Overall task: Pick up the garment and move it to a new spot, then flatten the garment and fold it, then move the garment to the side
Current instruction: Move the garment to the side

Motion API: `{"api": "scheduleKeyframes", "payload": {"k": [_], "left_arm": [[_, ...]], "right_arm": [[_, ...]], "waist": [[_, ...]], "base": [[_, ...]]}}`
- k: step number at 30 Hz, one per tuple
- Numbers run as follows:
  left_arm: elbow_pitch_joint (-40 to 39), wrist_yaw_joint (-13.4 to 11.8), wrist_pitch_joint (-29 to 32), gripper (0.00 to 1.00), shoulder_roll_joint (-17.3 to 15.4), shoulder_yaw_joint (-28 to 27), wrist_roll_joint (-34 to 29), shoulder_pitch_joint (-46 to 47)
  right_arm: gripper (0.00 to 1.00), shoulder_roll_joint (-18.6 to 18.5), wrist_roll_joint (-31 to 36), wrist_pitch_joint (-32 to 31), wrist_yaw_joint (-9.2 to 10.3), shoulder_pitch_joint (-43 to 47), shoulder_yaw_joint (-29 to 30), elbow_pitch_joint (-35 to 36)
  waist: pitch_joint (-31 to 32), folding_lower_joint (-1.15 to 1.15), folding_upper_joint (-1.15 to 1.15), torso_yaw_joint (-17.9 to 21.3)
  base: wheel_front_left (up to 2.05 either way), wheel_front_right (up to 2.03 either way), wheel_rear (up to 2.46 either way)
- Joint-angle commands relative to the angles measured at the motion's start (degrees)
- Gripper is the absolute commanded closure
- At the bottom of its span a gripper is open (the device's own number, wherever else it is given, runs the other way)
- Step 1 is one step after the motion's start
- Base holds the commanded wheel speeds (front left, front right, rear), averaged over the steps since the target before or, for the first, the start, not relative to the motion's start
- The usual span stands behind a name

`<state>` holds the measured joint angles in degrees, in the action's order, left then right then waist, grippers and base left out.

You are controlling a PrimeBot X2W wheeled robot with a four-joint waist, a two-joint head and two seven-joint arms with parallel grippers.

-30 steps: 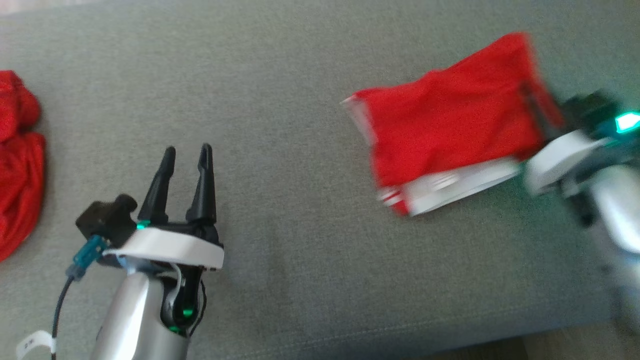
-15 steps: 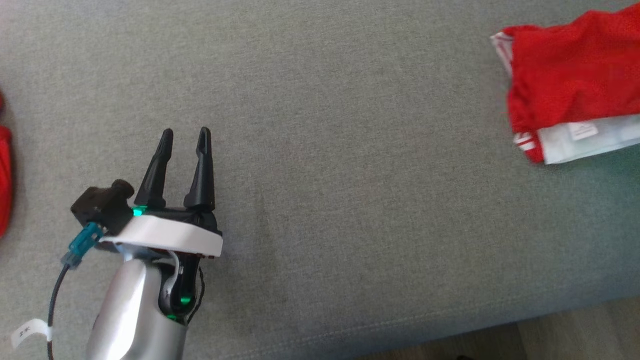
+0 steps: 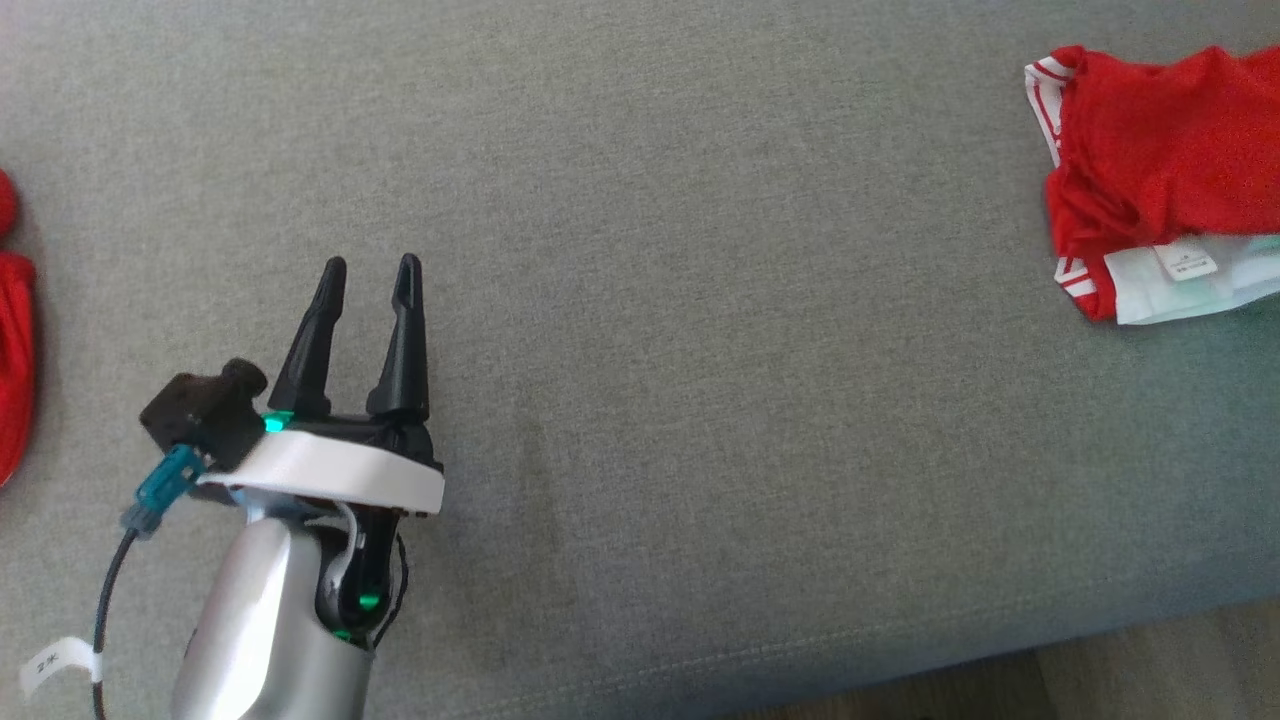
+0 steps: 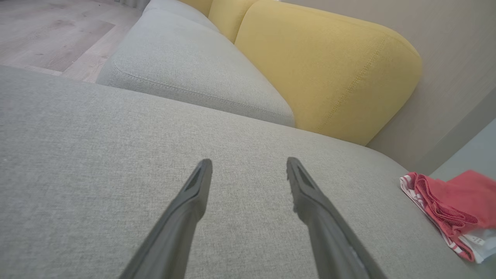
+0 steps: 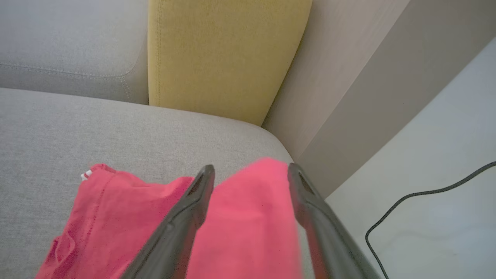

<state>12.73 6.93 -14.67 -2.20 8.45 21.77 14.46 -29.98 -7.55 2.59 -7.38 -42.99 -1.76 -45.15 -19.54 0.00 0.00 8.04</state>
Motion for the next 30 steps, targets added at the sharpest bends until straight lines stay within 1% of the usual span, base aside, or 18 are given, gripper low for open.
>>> {"api": "scheduleKeyframes", "payload": {"k": [1, 5, 8, 12, 15, 20, 25, 27, 30], "left_arm": [[-1.59, 0.21, -0.33, 0.00, -0.67, -1.88, 0.32, 1.35], [-1.05, 0.24, -0.33, 0.00, -0.67, -1.85, 0.69, 1.36], [-0.88, 0.26, -0.33, 0.00, -0.67, -1.76, 1.18, 1.28], [-0.97, 0.11, -0.33, 0.00, -0.67, -1.93, 1.90, 0.80], [-1.37, -0.27, -0.33, 0.00, -0.67, -2.37, 2.70, 0.14], [-2.21, -1.10, -0.33, 0.00, -0.67, -3.23, 3.75, -1.13], [-2.39, -1.81, -0.33, 0.00, -0.67, -3.36, 4.30, -3.29], [-2.24, -2.06, -0.33, 0.00, -0.67, -3.34, 4.06, -4.51], [-2.07, -2.29, -0.33, 0.00, -0.67, -2.72, 3.92, -6.76]], "right_arm": [[0.00, -1.14, -0.15, 0.68, -0.11, -0.17, -0.44, 2.35], [0.00, 0.06, 0.55, 0.55, -0.11, -0.98, -1.51, 5.81], [0.00, 1.73, 0.42, 0.23, -0.11, -1.47, -2.46, 9.08], [0.00, 4.98, -0.62, -0.04, -0.11, -0.80, -4.15, 14.54], [0.00, 8.45, -1.92, -0.13, -0.11, 1.01, -4.88, 18.83], [0.00, 15.25, -3.03, 1.35, -0.11, 6.70, -4.75, 24.99], [0.00, 21.41, -1.77, 4.22, -0.11, 15.02, -4.39, 28.22], [0.00, 23.28, -1.29, 5.41, -0.11, 18.31, -3.76, 28.80], [0.00, 25.01, 0.37, 7.37, -0.11, 23.01, -3.19, 29.32]], "waist": [[0.28, 0.00, 0.00, 0.09], [1.34, 0.00, 0.00, 0.10], [2.46, 0.00, 0.00, -0.13], [4.38, 0.00, 0.00, -0.65], [5.99, 0.00, 0.00, -1.05], [8.52, 0.00, 0.00, -2.11], [11.38, 0.00, 0.00, -3.67], [12.64, 0.00, 0.00, -4.24], [14.44, 0.00, 0.00, -4.82]], "base": [[0.00, 0.00, 0.00], [0.00, 0.00, 0.00], [0.00, 0.00, 0.00], [0.00, 0.00, 0.00], [0.00, 0.00, 0.00], [0.00, 0.00, 0.00], [0.00, 0.00, 0.00], [0.00, 0.00, 0.00], [0.00, 0.00, 0.00]]}}
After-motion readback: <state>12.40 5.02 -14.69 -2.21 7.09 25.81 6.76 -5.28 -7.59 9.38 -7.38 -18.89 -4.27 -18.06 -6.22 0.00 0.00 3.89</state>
